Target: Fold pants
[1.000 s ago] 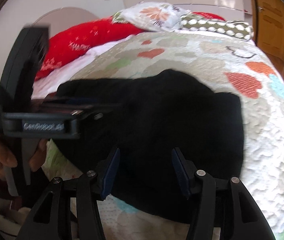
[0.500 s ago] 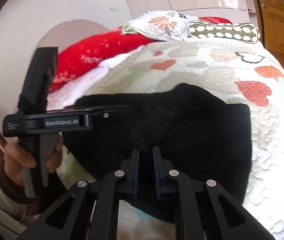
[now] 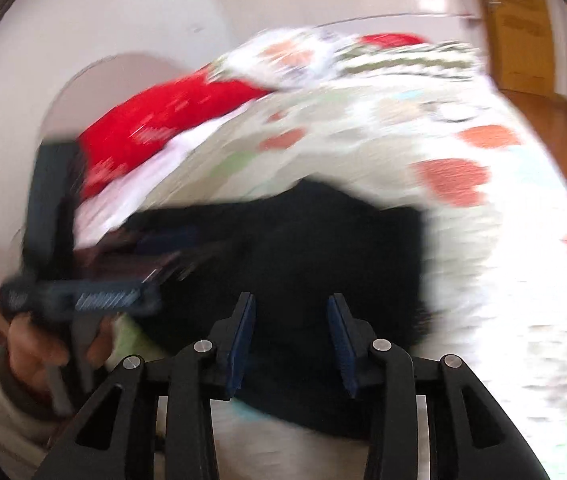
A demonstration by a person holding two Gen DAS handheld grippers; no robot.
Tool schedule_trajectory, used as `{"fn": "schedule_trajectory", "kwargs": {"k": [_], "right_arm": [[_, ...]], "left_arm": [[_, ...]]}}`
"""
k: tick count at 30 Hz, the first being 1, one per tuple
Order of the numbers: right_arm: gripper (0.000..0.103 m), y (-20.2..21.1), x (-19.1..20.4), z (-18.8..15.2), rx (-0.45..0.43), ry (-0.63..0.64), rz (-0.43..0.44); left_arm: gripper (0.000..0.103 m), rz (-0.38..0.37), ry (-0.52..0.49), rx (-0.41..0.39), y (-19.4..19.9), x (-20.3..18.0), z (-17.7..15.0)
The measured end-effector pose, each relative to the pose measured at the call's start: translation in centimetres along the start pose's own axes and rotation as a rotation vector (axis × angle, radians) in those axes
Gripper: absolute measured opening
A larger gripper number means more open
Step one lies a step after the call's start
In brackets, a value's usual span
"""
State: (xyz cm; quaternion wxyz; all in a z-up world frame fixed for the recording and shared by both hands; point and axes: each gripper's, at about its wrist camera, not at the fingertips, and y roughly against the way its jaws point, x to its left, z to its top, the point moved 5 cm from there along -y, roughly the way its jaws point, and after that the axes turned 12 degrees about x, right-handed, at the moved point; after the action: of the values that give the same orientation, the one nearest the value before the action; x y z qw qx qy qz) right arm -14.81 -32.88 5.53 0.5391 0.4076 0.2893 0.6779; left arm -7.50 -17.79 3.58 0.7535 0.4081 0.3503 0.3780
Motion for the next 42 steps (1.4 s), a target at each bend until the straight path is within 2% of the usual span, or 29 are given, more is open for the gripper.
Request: {"fn": "schedule_trajectory", "kwargs": {"k": [5, 8, 11, 17, 21, 25, 27, 31, 35, 42], "right_arm": [[0.031, -3.0, -1.9, 2.0, 0.036, 0.018, -0.087], [0.031, -5.7, -2.1, 2.7, 0.075, 0.023, -0.123], [0.031, -7.0, -2.7, 2.7, 0.084, 0.012, -0.122], [0.032, -4.7, -1.7, 1.6, 0.081, 0.026, -0.138], [0.034, -3.2, -0.1, 0.0, 0.075, 0.058, -0.115], [0.036, -4.2, 1.7, -2.3, 0.129, 0.108, -0.107], [0.036, -4.9, 2.2, -3.0, 0.133, 0.125, -0.133], [0.037, -4.1, 2.4, -2.4, 0.132, 0.103, -0.120], [0.042, -3.2, 3.1, -1.4, 0.103, 0.119, -0.113], [0.042, -4.5, 4.3, 0.2, 0.091, 0.133, -0.107]], "left_arm": [[0.077, 0.036, -0.025, 0.021, -1.4, -0.7, 0.0], [0.077, 0.069, -0.011, 0.045, -2.4, -0.3, -0.1], [0.078, 0.056, 0.001, 0.051, -3.0, 0.1, -0.1], [0.079, 0.048, -0.002, 0.044, -3.0, 0.1, -0.2], [0.079, 0.042, 0.007, 0.039, -2.6, 0.2, -0.3], [0.079, 0.040, 0.009, 0.038, -2.4, 0.1, -0.6], [0.079, 0.037, 0.007, 0.039, -2.4, 0.0, -0.7], [0.079, 0.030, 0.014, 0.034, -2.0, 0.0, -1.1], [0.079, 0.038, 0.024, 0.012, -0.9, 0.5, -1.4], [0.079, 0.062, 0.055, -0.022, 1.2, 2.4, -1.9]]}}
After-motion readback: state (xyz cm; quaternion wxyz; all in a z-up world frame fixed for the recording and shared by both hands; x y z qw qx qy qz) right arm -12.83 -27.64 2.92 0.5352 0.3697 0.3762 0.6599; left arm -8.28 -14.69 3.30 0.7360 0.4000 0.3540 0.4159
